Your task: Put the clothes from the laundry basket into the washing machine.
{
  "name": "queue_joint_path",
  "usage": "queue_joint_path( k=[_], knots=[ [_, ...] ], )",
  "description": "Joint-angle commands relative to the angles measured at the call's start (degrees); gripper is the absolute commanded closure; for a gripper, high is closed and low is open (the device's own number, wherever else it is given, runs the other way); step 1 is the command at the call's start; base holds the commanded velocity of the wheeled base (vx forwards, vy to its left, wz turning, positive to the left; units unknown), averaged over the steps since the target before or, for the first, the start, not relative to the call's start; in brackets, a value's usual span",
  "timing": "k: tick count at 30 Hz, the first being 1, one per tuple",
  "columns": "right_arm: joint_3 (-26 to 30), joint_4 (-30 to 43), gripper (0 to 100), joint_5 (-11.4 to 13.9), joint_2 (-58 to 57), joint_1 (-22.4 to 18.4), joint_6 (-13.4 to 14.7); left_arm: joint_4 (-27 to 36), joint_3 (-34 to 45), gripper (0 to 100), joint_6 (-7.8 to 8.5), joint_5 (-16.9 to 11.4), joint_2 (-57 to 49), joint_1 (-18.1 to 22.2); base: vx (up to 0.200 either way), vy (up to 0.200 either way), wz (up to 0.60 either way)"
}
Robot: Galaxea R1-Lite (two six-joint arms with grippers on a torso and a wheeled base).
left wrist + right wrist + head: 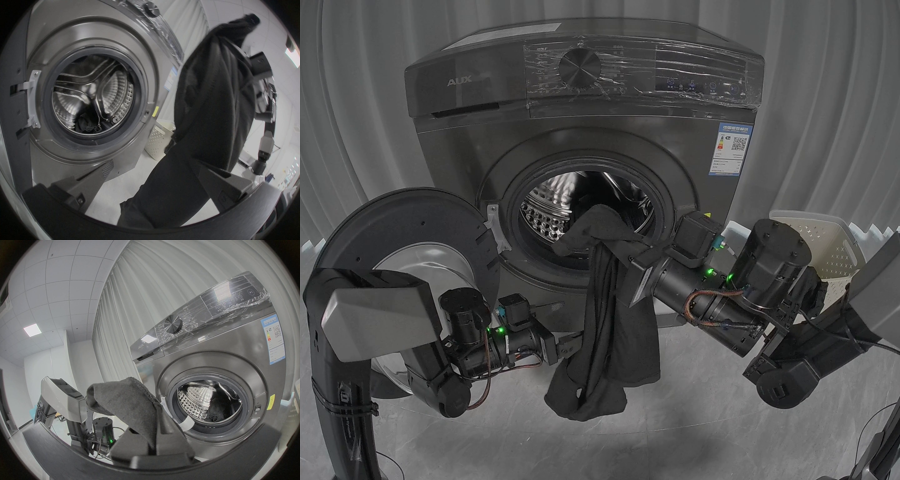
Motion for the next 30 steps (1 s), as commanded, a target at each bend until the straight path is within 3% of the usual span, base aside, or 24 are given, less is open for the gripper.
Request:
queue_joint_path(
  k=[1,4,16,25,30],
  knots=[
    [-0.1,0.0,100,0.0,0.2,-0.6,-0.1,0.0,1.4,0,2.23,-1.1,-0.4,0.2,0.000,0.000,0.00],
    [0.1,0.1,100,0.0,0.2,-1.2,-0.1,0.0,1.3,0,2.84,-1.0,-0.7,0.6,0.000,0.000,0.00],
    [-0.3,0.1,100,0.0,0.3,-1.0,-0.1,0.0,1.9,0,2.14,-1.5,-2.1,0.2,0.000,0.000,0.00],
    [-0.1,0.1,100,0.0,0.4,-0.6,-0.1,0.2,-7.3,0,1.52,0.3,3.2,0.7,0.000,0.000,0.00],
    [0.1,0.0,100,0.0,0.3,-1.0,-0.2,0.1,-7.2,0,0.91,0.5,2.8,2.0,0.000,0.000,0.00]
  ],
)
